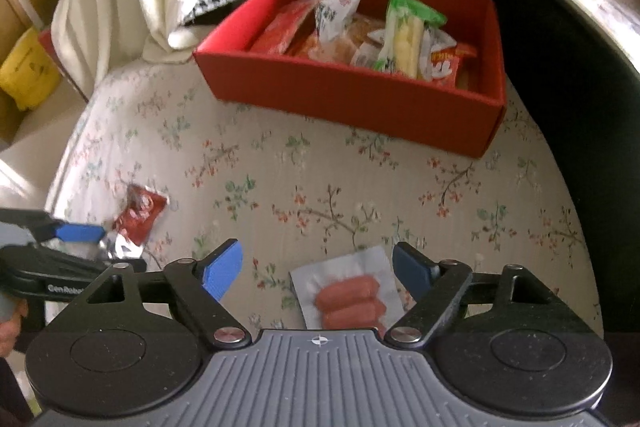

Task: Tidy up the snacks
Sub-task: 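Grasp the brown meat packet with the left gripper while the right grasps the sausage pack, then lift both held packets and carry them over the red box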

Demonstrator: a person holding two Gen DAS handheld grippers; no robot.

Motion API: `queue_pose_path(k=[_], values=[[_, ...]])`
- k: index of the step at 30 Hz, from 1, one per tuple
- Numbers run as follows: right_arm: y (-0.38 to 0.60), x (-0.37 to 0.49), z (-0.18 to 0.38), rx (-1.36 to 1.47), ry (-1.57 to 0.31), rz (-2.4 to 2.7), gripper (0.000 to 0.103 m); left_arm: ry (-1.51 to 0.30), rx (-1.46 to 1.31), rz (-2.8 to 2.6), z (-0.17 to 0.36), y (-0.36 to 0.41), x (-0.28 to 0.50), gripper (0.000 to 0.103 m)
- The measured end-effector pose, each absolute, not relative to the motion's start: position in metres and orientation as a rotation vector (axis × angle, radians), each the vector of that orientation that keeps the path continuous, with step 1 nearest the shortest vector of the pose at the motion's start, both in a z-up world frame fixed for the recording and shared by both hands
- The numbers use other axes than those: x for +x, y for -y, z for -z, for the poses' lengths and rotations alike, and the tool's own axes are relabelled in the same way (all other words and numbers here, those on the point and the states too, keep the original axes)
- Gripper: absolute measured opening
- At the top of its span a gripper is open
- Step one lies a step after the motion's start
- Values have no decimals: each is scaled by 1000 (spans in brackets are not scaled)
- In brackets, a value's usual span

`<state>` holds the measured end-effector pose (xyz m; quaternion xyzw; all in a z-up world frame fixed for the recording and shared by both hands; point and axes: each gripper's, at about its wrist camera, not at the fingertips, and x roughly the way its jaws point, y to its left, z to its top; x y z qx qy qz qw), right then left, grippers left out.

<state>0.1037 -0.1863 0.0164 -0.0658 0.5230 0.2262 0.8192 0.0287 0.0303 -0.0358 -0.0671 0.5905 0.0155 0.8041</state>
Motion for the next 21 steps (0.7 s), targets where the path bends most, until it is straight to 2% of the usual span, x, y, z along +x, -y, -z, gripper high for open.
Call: queue_pose_path(k=[1, 2, 3, 4, 14, 19, 21], values=[[187, 103, -14, -146, -1121, -480, 87, -1260, -139, -38, 36, -29, 28, 66], [188, 103, -13, -150, -1124, -478, 87, -1254, -129, -48, 36, -28, 26, 59], [190, 103, -11, -155, -1130, -475, 87, -1244, -111, -56, 35, -27, 25, 47], [192, 103, -10, -158, -1135, -470, 87, -1234, -96, -53, 34, -25, 24, 42], [198, 98, 29, -214, -1252, -433, 87, -1212, -192, 35, 23, -30, 27, 41], [185, 99, 46, -318, -1240, -431, 96, -1205, -215, 67, 21, -28, 29, 41], [185, 99, 45, -306, -1242, -426, 92, -1203, -226, 79, 20, -29, 30, 41]])
